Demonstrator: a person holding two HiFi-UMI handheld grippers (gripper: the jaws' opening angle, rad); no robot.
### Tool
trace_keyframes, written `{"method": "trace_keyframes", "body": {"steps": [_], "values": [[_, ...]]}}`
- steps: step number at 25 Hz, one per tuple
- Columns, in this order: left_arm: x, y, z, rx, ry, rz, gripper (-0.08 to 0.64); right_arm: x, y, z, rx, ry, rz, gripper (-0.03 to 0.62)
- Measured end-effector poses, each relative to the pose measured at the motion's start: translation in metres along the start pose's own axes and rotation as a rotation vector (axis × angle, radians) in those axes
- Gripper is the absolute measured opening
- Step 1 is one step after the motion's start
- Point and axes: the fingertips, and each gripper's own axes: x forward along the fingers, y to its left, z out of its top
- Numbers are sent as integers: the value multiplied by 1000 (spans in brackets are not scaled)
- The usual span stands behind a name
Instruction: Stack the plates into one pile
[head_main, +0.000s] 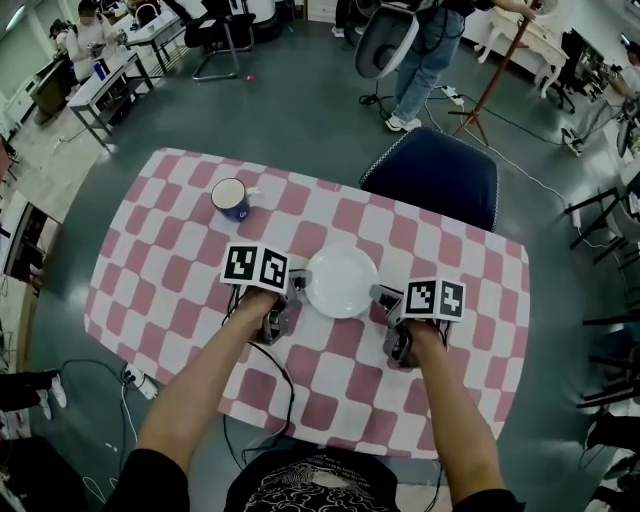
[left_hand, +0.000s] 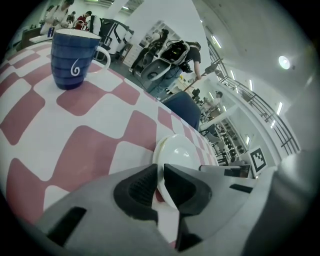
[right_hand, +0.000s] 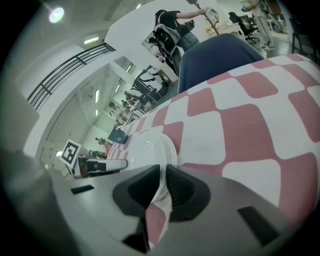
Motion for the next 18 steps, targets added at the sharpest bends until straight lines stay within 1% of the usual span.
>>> {"method": "trace_keyframes", "body": {"steps": [5,9,12,13,15,18], "values": [[2,0,2,3,6,-8,48,-1,0,2,-19,-11,-10,48],[3,-1,1,16,5,-4,52,-1,0,2,-61,-7,-21,62],[3,-5,2,20,-2,-13,96,-2,3,4,-89,-5,-22,114],[2,-5,3,24,-6,-12,117,-3,3,5,-99,-7,-27,123],[0,-5,4,40,-13,-1,144,-5,2,6,-114,-11,-40,123],[-5,-7,6,74,-21,8,144,-9,3,8,-123,-25,-49,123]]}}
